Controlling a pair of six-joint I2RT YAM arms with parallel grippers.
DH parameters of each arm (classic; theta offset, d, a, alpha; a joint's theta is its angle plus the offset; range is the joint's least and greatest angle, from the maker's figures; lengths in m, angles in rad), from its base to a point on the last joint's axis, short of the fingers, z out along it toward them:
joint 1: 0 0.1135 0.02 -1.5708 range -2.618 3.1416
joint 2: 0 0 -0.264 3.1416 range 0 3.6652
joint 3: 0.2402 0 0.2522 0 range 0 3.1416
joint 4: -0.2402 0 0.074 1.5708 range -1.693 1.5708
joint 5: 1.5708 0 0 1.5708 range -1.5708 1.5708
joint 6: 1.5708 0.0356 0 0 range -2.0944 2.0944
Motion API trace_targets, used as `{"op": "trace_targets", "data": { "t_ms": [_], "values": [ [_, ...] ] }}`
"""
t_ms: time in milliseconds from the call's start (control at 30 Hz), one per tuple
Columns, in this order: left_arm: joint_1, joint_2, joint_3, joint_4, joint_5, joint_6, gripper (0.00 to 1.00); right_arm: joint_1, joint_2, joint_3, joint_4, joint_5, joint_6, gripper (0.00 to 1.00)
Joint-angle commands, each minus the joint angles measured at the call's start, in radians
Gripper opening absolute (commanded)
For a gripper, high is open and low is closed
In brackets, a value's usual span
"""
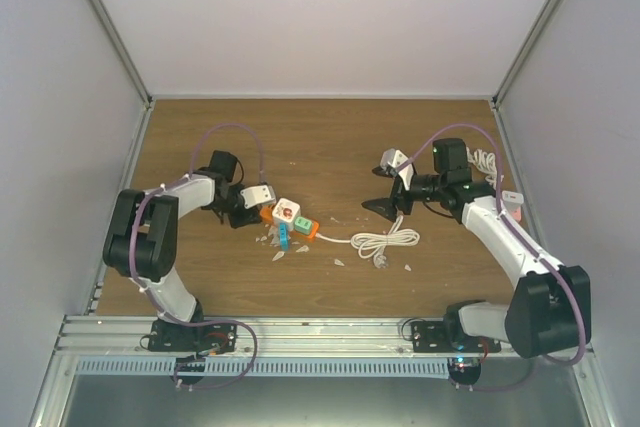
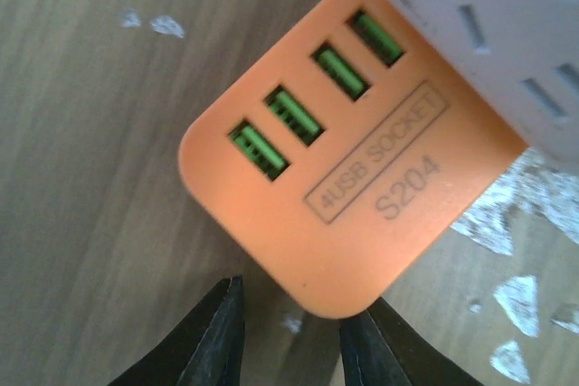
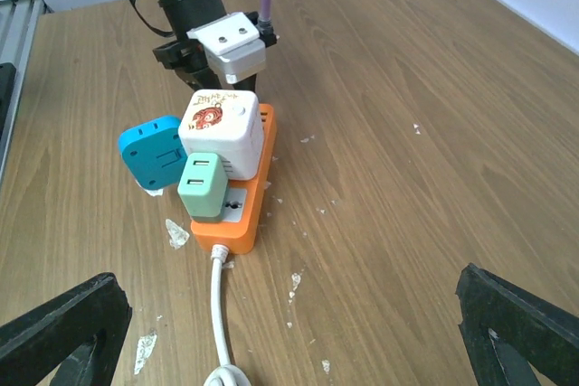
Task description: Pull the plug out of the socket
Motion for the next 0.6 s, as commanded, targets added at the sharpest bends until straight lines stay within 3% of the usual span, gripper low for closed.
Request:
{"op": "trace_targets", "data": {
  "t_ms": [0, 433, 567],
  "values": [
    [-0.036, 0.051, 0.047, 0.076, 0.016, -0.014, 0.31, 0.014, 0.007, -0.016, -0.001, 0.011, -0.022, 1.0],
    [-0.166, 0.233, 0.285, 0.109, 0.11, -0.171, 0.28, 0.018, 0.051, -0.027, 0.051, 0.094, 0.036, 1.0],
    [-0.133, 0.206, 0.325, 0.073, 0.134, -0.224, 0.36, 0.02, 0.054, -0.032, 0.088, 0.117, 0.083, 1.0]
  ]
}}
